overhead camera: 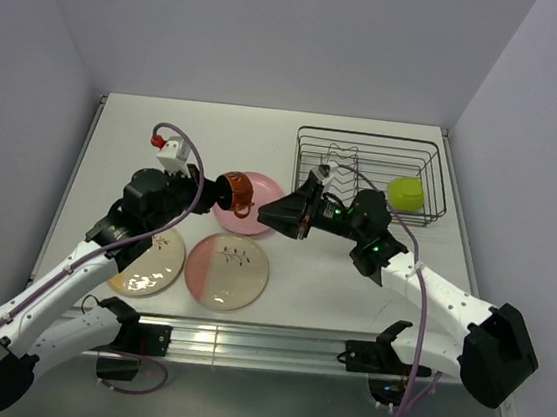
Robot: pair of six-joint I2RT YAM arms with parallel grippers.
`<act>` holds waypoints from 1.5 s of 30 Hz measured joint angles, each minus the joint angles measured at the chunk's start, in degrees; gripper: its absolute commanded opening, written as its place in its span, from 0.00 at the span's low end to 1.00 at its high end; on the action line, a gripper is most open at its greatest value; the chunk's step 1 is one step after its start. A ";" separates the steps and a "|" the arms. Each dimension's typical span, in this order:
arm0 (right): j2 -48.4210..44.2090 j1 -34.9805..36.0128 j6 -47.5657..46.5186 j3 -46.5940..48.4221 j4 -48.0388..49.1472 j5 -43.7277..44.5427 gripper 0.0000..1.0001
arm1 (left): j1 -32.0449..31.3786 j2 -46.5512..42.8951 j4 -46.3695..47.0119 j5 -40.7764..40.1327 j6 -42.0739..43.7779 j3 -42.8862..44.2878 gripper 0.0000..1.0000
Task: Load the mixed dishes into the dish rack
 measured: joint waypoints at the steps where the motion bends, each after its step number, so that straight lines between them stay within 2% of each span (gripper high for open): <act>1: 0.76 0.61 1.01 0.00 1.31 -0.22 0.41 | -0.55 -0.31 0.68 0.28 0.00 -0.28 0.00; 14: 6.78 4.39 9.18 -1.44 15.41 -1.68 0.45 | -2.91 -4.07 5.51 4.24 0.50 -0.66 0.00; 45: 11.50 6.84 12.07 -2.93 22.80 -1.75 0.45 | -3.23 -7.30 2.23 6.99 1.86 1.07 0.00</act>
